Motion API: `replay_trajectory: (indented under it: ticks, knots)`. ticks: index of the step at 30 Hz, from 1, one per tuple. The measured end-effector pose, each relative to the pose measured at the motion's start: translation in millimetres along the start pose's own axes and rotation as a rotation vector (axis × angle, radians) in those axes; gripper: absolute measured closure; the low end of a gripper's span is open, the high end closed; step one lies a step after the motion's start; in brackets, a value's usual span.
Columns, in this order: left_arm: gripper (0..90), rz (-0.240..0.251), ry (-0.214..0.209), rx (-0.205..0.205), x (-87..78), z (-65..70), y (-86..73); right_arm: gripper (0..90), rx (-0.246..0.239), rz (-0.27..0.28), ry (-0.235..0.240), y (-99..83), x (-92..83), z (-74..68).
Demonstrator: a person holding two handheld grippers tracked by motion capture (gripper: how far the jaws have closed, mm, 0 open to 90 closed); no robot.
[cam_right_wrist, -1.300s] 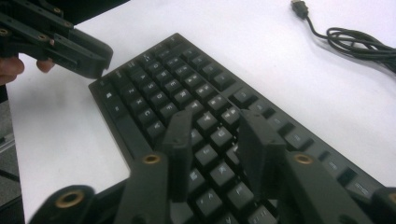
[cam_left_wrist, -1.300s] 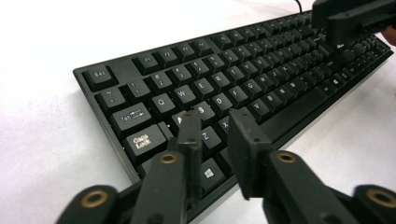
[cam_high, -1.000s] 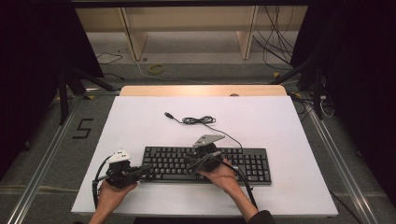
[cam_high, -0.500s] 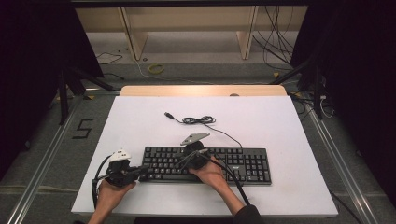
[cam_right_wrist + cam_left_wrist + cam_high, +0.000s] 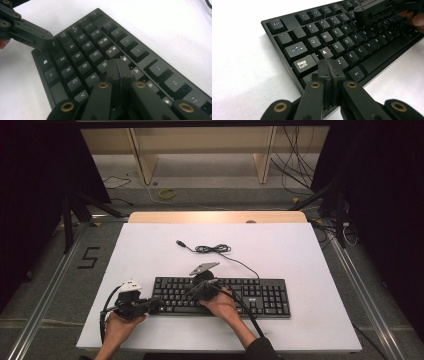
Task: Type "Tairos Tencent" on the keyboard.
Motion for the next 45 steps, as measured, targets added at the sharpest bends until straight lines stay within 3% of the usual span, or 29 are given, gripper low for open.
replay_trajectory:
  ticks: [24,28,29,37,45]
  knots:
    - [89.3,-0.027,-0.014,-0.027,4.7,-2.0,-2.5,90.0,0.0,-0.017,0.001,-2.3,5.4,1.7]
    - [89.1,-0.016,-0.009,-0.025,3.3,-2.3,-1.2,90.0,0.017,-0.011,0.009,-1.8,3.2,2.1]
    - [89.0,0.005,-0.018,-0.02,1.5,-1.1,0.8,90.0,0.018,-0.004,0.014,-1.5,1.8,1.9]
    - [84.8,0.048,-0.049,-0.006,-0.8,7.1,6.7,84.4,0.031,0.057,0.042,4.0,-13.7,0.6]
    - [73.3,0.087,-0.076,-0.003,-0.9,13.9,12.6,68.6,0.039,0.093,0.073,5.6,-23.9,-1.3]
Point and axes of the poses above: each handheld gripper's, and its own axes: x roughly forward along the jaws, y roughly out of its top, z roughly to its right, the point moved 7 cm from there along x, roughly forward along the jaws, and after that the axes turned 4 degrees about y, right-handed, at the moved point
